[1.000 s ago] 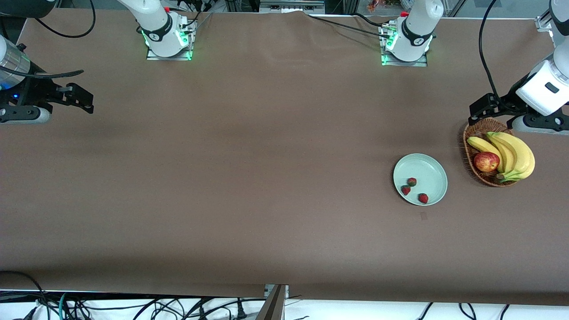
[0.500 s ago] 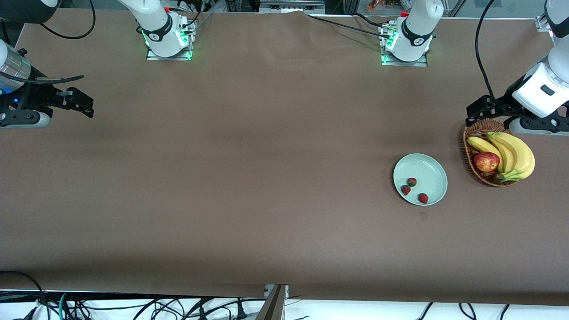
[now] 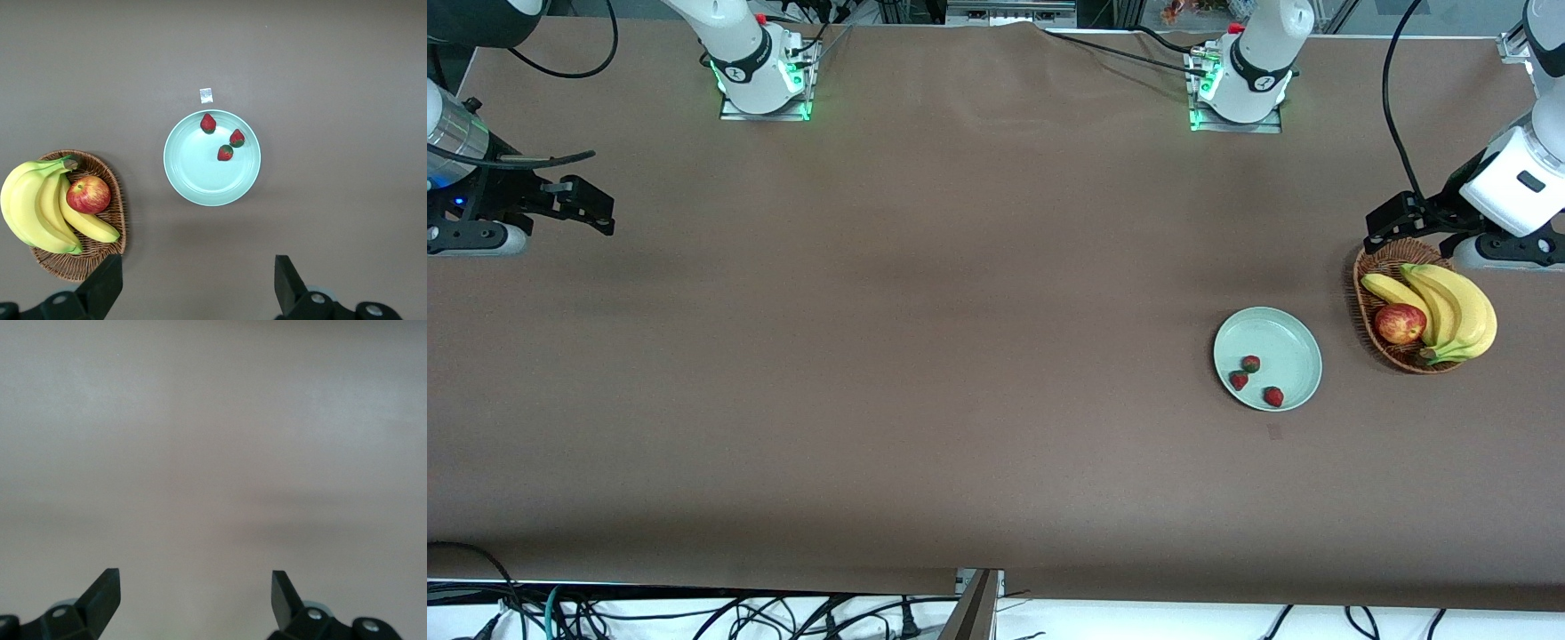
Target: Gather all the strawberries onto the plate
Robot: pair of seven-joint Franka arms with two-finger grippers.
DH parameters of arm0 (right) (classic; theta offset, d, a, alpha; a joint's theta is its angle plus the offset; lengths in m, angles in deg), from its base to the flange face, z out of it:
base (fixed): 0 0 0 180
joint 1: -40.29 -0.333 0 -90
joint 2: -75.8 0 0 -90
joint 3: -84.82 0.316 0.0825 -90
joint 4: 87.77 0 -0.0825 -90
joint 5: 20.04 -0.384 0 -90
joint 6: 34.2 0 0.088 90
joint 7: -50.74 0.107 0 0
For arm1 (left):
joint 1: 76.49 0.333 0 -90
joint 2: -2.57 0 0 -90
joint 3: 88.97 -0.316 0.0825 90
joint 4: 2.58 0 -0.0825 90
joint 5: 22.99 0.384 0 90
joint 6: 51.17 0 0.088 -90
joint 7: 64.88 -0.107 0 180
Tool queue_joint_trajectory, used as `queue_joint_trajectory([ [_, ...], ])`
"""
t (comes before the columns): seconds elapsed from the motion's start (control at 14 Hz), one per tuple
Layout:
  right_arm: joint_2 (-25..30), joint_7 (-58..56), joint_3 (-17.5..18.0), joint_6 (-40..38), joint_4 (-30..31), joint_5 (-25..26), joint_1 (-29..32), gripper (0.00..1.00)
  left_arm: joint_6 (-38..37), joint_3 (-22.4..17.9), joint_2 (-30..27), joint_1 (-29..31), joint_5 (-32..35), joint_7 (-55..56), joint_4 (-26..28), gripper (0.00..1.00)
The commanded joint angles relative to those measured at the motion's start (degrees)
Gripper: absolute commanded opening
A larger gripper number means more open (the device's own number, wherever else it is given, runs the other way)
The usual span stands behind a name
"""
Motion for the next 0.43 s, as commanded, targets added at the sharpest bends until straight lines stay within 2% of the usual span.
queue_joint_trajectory([
  [0.0,-0.3,-0.4,0.1,-0.6,-1.2,-0.3,0.9,1.00,0.6,1.4,-0.9,1.5,0.8,0.1,1.0,1.00],
  [0.36,-0.3,-0.4,0.0,-0.4,-1.3,0.1,1.2,1.00,0.9,1.4,-0.3,1.8,0.6,-0.1,1.0,1.00],
])
